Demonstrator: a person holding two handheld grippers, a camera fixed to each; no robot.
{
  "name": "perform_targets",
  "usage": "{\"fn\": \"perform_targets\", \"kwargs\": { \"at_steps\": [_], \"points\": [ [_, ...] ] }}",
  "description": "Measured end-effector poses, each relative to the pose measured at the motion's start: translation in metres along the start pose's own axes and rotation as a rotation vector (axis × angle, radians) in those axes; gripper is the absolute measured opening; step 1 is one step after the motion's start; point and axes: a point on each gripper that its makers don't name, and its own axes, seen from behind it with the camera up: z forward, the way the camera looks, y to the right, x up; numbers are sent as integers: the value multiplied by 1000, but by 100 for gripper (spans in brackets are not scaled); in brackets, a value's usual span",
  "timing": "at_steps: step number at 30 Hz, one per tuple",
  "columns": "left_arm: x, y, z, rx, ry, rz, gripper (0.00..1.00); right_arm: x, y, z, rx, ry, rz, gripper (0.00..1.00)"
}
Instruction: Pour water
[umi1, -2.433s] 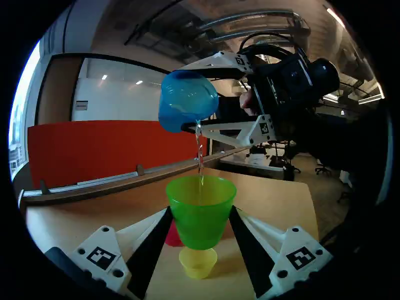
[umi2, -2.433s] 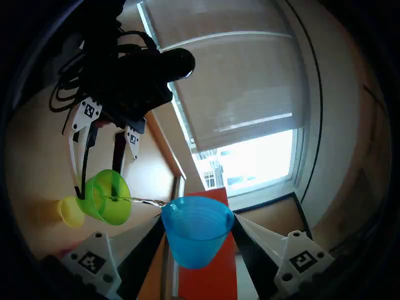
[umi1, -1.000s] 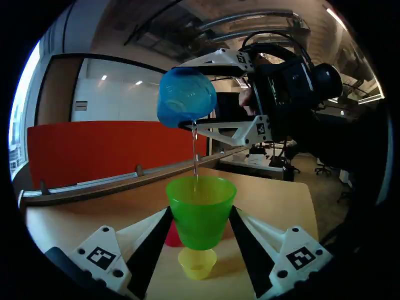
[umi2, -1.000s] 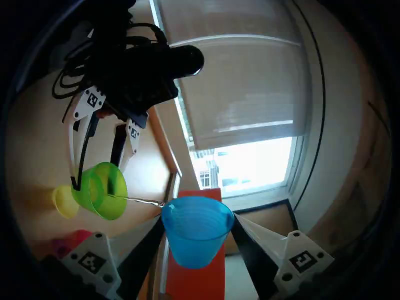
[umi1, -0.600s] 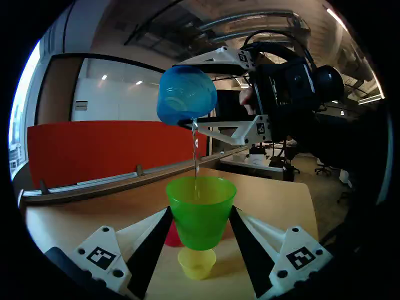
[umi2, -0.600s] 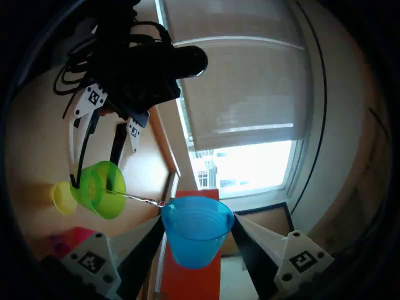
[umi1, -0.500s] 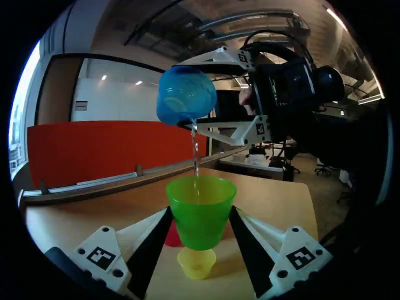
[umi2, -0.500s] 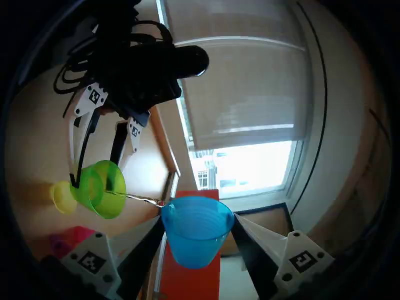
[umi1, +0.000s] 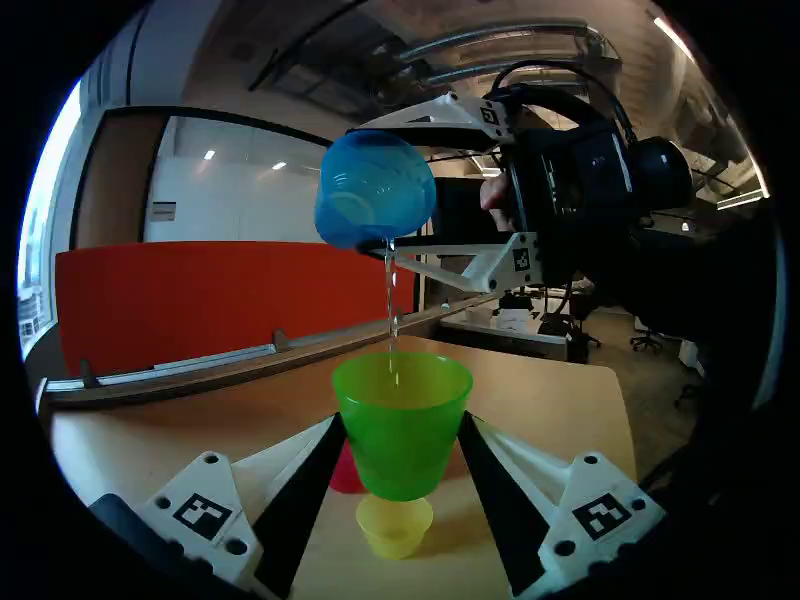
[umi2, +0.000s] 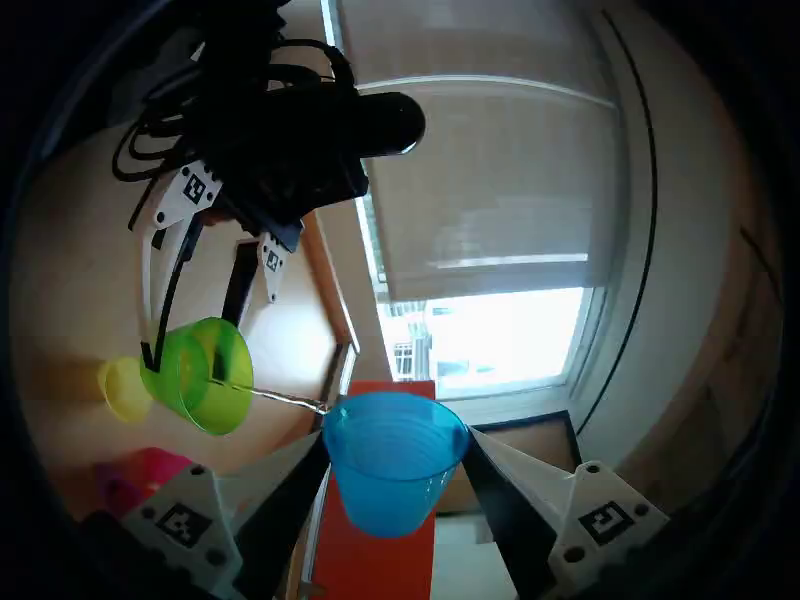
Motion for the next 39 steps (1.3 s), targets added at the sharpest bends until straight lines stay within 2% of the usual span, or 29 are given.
{"fn": "perform_targets", "kwargs": {
  "at_steps": [39],
  "points": [
    [3,3,0,-2,6,2,81,8,-5,-8,1,-8,-89,92]
  ]
}}
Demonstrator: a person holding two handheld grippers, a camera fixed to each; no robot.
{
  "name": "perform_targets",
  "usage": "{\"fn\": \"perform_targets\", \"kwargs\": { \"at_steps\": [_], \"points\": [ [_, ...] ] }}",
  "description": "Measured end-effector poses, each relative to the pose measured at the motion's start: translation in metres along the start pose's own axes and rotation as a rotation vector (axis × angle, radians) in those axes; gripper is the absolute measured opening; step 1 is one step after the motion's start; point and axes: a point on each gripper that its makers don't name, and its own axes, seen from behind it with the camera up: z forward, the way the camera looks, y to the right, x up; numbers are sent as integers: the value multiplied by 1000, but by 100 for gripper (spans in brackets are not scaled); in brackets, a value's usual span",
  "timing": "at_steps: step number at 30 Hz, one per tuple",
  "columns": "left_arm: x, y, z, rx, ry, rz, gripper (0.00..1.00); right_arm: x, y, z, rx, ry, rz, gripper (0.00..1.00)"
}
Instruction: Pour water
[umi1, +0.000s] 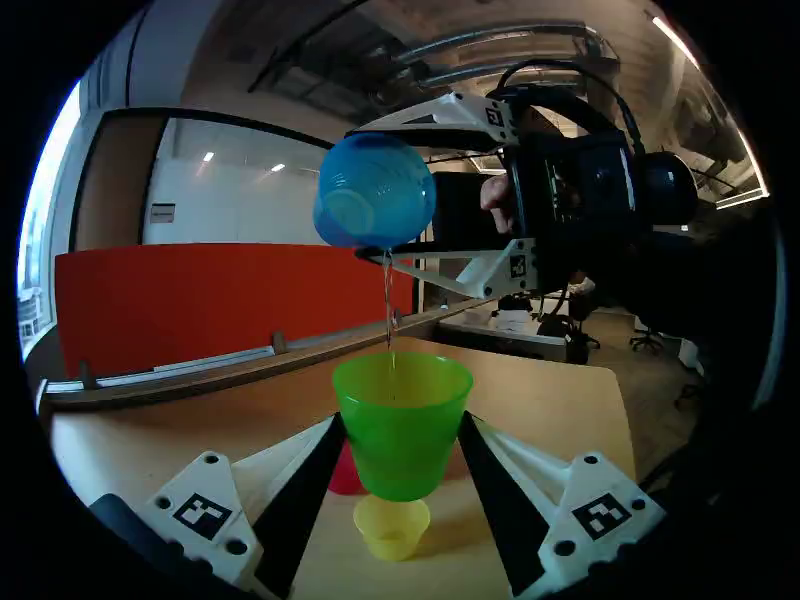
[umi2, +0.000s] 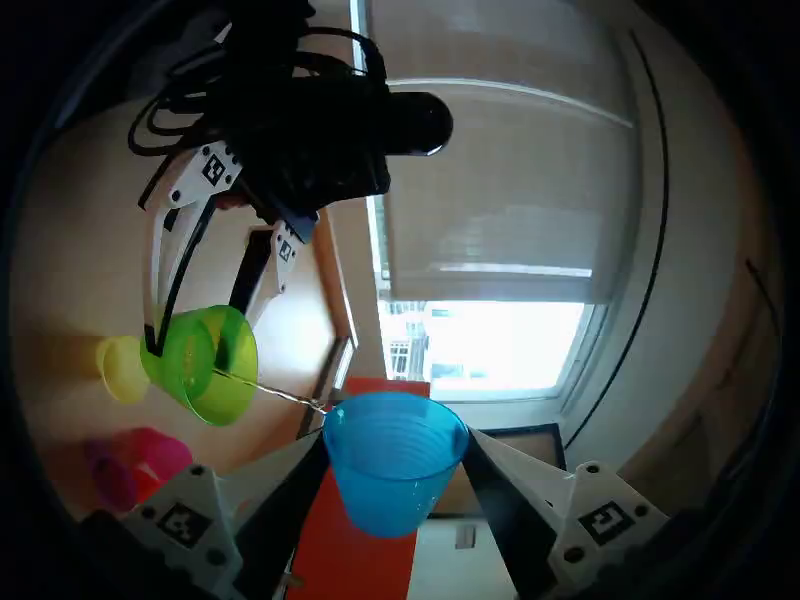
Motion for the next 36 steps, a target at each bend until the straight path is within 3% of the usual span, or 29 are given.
{"fn": "perform_targets", "kwargs": {
  "at_steps": [36],
  "points": [
    [0,4,-1,-5,-2,14,81,9,0,0,3,1,-54,92]
  ]
}}
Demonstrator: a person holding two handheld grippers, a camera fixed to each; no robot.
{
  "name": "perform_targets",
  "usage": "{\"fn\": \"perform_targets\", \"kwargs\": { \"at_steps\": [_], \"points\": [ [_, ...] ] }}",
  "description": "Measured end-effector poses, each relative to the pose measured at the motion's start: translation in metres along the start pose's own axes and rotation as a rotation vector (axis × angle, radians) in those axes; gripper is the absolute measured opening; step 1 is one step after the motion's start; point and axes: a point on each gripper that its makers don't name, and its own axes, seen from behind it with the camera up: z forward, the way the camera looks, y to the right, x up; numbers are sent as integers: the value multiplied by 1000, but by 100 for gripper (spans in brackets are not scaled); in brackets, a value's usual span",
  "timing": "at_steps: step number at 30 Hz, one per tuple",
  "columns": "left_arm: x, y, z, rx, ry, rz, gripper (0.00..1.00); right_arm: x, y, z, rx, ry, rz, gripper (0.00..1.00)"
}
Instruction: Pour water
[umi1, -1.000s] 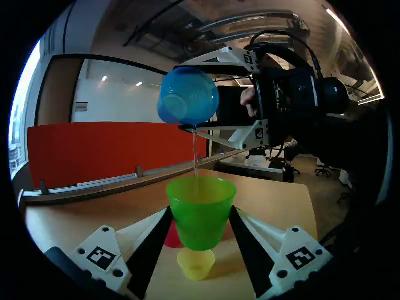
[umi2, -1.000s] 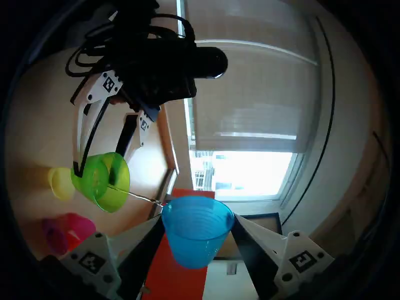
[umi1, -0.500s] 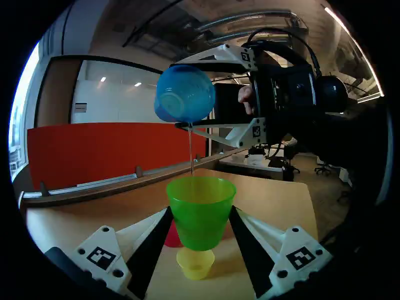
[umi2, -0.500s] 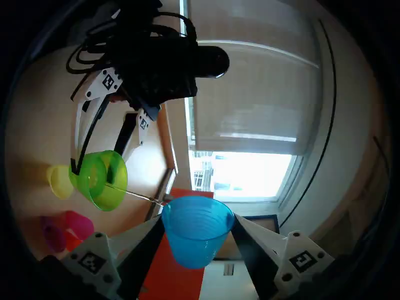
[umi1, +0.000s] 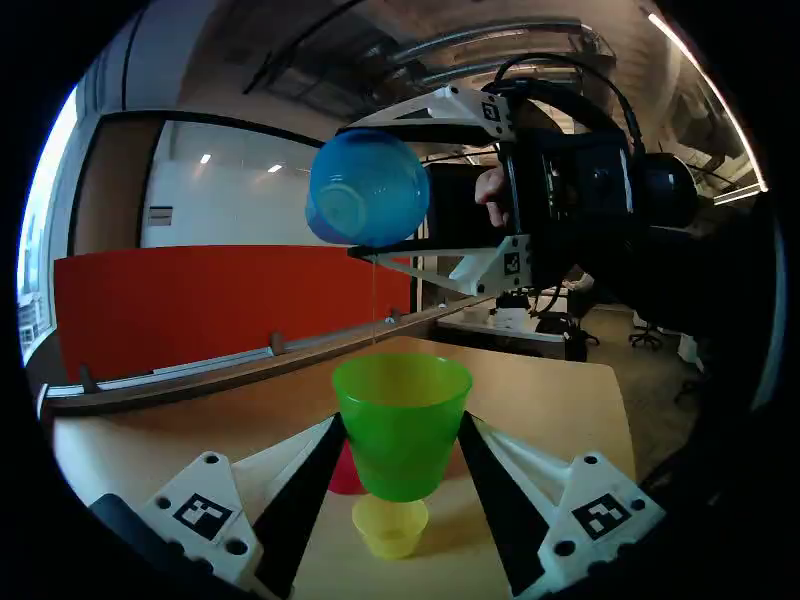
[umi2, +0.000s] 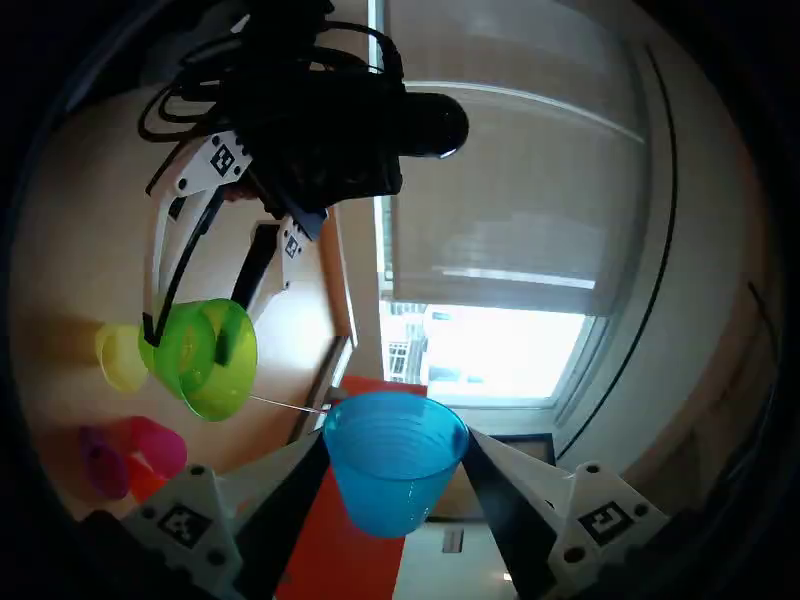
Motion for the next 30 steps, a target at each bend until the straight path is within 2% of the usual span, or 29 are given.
{"fn": "perform_targets", "kwargs": {
  "at_steps": [17,24,30],
  "points": [
    [1,-1,0,5,2,1,81,-4,0,1,-2,1,18,92],
    [2,-3,-1,8,2,2,80,-7,3,3,-11,13,78,92],
    [3,-4,-2,13,3,3,80,-12,6,4,-27,20,172,92]
  ]
}}
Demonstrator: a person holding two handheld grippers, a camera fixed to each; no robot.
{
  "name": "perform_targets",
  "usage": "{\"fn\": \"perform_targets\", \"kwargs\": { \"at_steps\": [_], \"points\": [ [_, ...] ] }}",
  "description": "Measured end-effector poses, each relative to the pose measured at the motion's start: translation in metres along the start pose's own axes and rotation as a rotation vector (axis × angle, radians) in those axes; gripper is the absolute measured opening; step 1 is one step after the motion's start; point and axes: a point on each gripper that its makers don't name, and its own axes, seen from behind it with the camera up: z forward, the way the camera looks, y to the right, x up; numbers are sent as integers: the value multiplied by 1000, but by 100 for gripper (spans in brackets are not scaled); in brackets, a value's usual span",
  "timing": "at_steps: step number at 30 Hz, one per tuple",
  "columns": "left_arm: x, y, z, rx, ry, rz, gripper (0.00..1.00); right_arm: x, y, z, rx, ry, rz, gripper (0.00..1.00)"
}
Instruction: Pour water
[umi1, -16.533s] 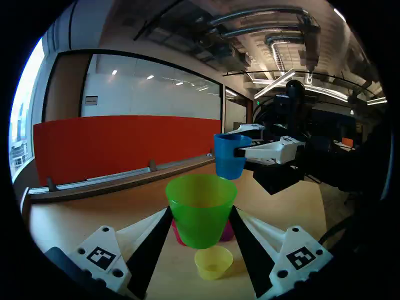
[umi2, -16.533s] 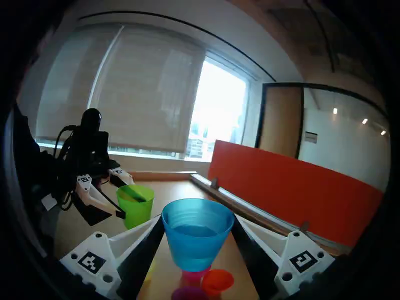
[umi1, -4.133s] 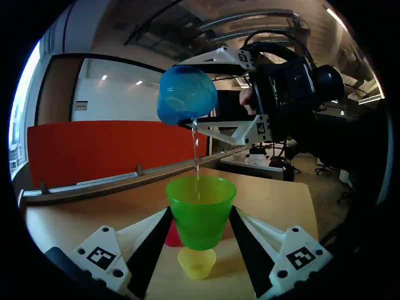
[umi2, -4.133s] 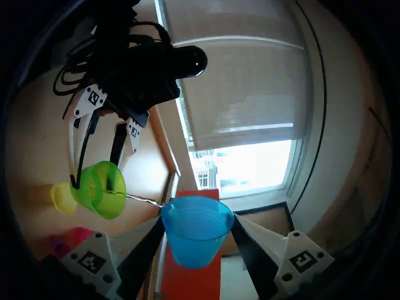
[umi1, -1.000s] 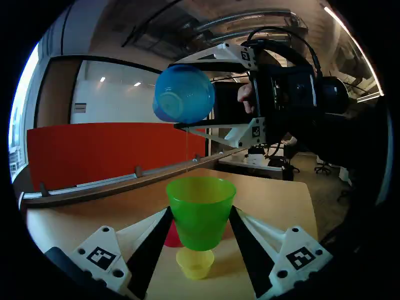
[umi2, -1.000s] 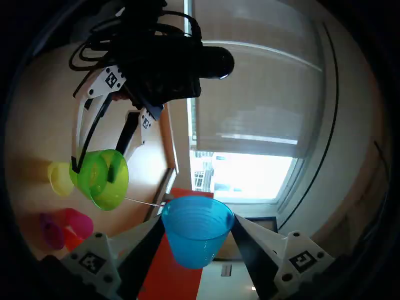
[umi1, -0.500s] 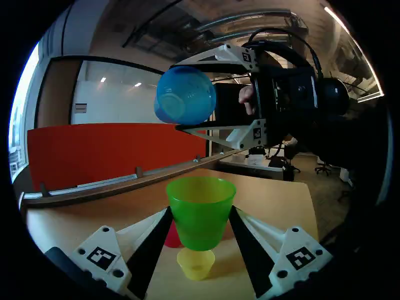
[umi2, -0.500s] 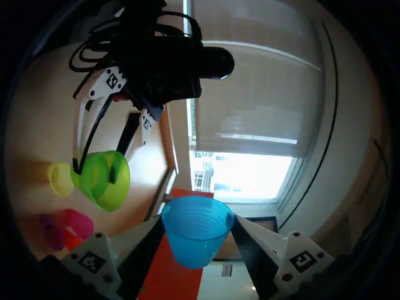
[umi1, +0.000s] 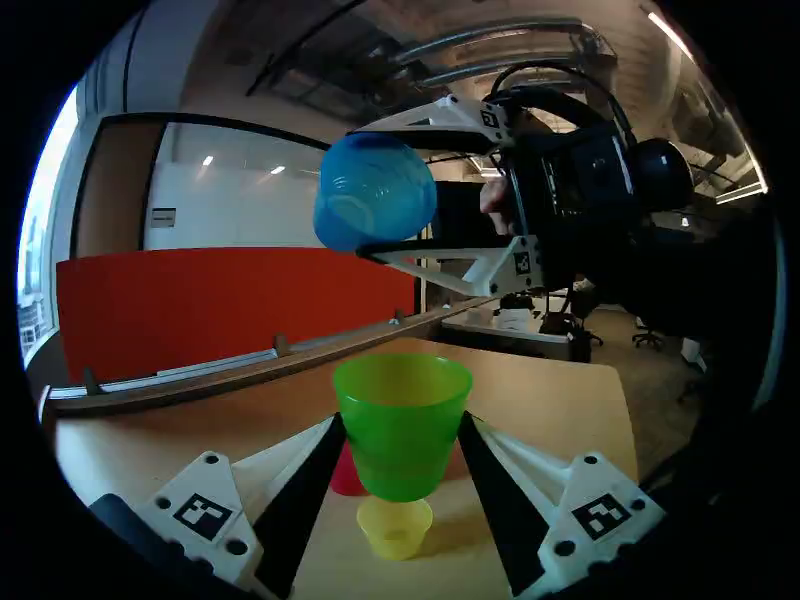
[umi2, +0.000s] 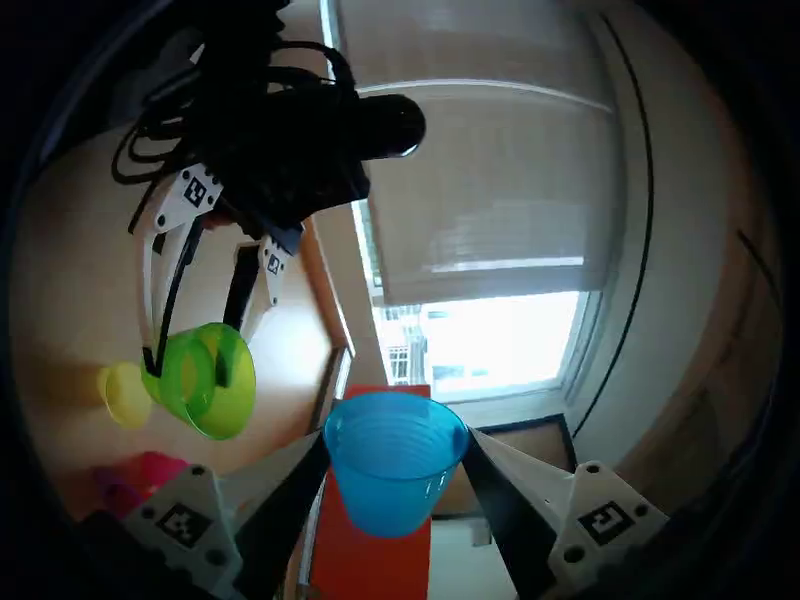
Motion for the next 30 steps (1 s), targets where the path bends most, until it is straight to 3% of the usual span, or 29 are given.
{"fn": "perform_targets", "kwargs": {
  "at_steps": [15,23,30],
  "points": [
    [1,-3,-1,8,-4,4,80,-7,2,-6,-43,26,348,92],
    [2,-3,0,10,-11,11,80,-16,-5,-8,-54,2,615,92],
    [1,-3,-2,16,-14,13,81,-15,-6,-13,-56,24,820,92]
  ]
}}
